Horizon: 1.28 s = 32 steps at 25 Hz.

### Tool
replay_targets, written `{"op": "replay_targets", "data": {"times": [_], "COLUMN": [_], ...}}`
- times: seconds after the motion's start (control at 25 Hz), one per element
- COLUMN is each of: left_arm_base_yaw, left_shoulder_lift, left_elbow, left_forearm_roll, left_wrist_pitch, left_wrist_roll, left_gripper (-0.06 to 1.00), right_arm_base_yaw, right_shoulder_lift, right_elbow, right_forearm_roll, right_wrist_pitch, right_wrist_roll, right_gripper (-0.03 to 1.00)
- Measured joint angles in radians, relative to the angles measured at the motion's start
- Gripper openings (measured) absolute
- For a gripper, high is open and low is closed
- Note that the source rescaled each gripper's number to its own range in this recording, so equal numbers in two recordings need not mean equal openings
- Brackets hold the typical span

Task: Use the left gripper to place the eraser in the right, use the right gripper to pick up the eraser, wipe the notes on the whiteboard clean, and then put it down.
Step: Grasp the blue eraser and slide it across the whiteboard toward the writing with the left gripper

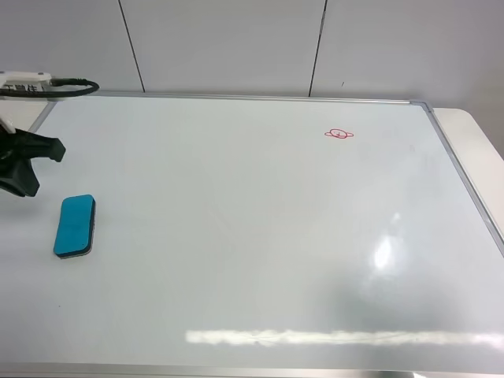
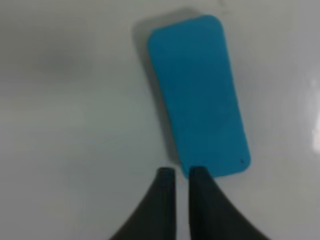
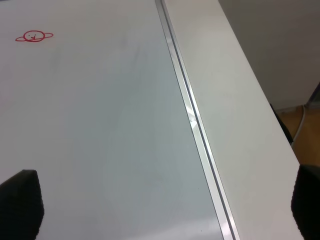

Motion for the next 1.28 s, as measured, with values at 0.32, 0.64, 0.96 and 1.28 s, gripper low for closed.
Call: {"op": "replay_targets", "data": {"times": [0.32,0.64,0.96,1.28], "left_arm_base_yaw": [0.041,0.087,0.080,-0.098], "left_shoulder_lift": [0.200,0.296,0.345,0.371], "left_elbow": [0.000,0.000,-0.011,-0.003], "left_forearm_roll": [-0.258,-0.258,-0.259,-0.482], "left_wrist_pitch": [-0.106,-0.197,-0.204,-0.356], "left_wrist_roll": [0.164,0.165,0.150,0.147], "left_gripper": [0.01,0.00,0.00,0.00], "right_arm_base_yaw": [0.000,0.000,0.000,0.000], "right_shoulder_lift": [0.000,0.000,0.000,0.000], "right_elbow": [0.000,0.000,0.000,0.000], "right_forearm_roll": [0.000,0.000,0.000,0.000], "right_wrist_pitch": [0.000,0.000,-0.001,-0.002], "right_wrist_roll": [0.000,0.000,0.000,0.000], "right_gripper": [1.00,1.00,1.00,1.00]}}
